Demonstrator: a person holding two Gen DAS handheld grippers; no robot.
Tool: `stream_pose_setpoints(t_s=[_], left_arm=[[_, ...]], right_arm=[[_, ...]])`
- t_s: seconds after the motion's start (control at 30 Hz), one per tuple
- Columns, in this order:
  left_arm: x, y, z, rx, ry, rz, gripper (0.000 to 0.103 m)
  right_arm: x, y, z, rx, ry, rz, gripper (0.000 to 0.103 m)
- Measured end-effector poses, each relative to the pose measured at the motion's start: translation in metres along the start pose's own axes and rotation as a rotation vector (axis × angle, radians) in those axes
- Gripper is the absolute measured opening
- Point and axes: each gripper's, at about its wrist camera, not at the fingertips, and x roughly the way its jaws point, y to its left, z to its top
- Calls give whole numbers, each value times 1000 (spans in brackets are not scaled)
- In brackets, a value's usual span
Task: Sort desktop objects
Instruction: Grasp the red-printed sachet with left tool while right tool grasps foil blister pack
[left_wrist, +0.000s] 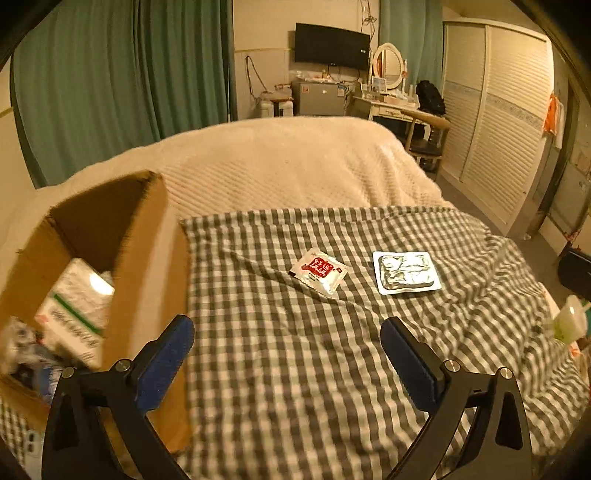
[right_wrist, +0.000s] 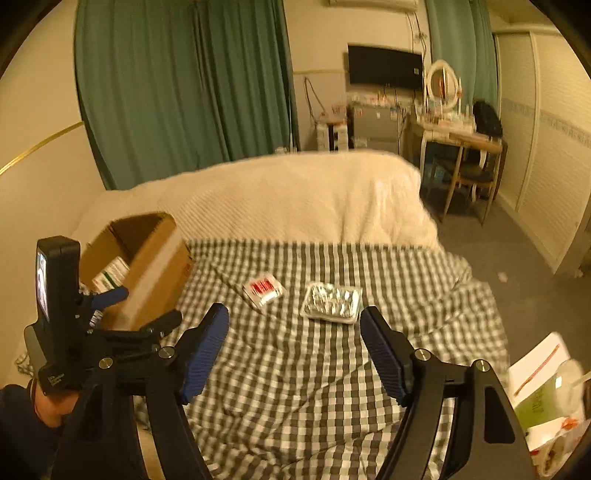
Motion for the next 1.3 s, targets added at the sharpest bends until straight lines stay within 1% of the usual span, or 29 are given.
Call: stream_pose_setpoints(t_s=[0.1,0.17,0.3,0.37,0.43,0.47,0.5,0.53,0.57,0.63,0.67,0.7,0.77,0.8,0.83,0.87,0.9,0.93,1.0,1.1,1.13,1.17,1.2,1.23,1.27,1.3], left_arm=[[37,-11,4,12,-3,5,103],[65,-16,7,10,13,-4,103],[119,-24,13,-1,39,-56,103],[143,-29,16,29,37,-71,103],[159,-33,18,61,31,-65,103],[169,-34,19,79,37,-47,103],[182,-35,20,91,60,-19,103],[193,-33,21,87,92,-6,103],[198,-30,23,67,101,-18,103],[197,-25,24,30,77,-45,101],[195,-24,23,30,70,-53,95],[194,-24,23,35,69,-58,91],[190,-26,22,55,64,-71,69],[187,-26,21,65,62,-78,61],[184,-26,20,72,61,-87,44],[182,-26,19,77,65,-104,31],[181,-26,16,80,71,-116,27],[178,-27,14,85,75,-118,25],[172,-25,10,85,81,-124,22],[167,-24,5,85,86,-132,20],[166,-25,2,92,87,-132,19],[165,-26,0,100,87,-128,19],[165,-28,-1,104,87,-126,19],[166,-29,-1,107,88,-126,18],[166,-29,0,107,89,-135,11],[168,-28,1,104,93,-144,9]], right_arm=[[42,-27,-5,74,24,9,73],[73,-44,-5,127,36,20,73],[132,-62,-3,152,64,22,73],[166,-74,-2,187,87,39,73],[189,-83,-3,225,104,59,73],[201,-86,-5,233,117,64,73],[210,-89,-8,231,131,57,73],[220,-93,-10,225,150,38,73],[226,-95,-12,231,165,31,73],[236,-104,-13,265,187,39,73],[240,-109,-14,290,192,55,73],[243,-112,-14,310,194,68,73],[246,-110,-14,321,202,95,71],[248,-108,-15,328,214,115,66],[251,-105,-19,335,236,128,54],[252,-103,-22,344,245,140,44],[253,-102,-25,352,255,154,24],[255,-102,-27,360,270,173,18],[256,-98,-33,373,292,206,18],[253,-95,-38,380,295,208,20],[256,-95,-38,386,304,210,30],[261,-94,-41,395,328,239,36],[264,-93,-42,409,332,266,40],[266,-92,-41,415,321,270,40],[267,-91,-41,408,326,269,40],[268,-90,-40,403,328,275,35]])
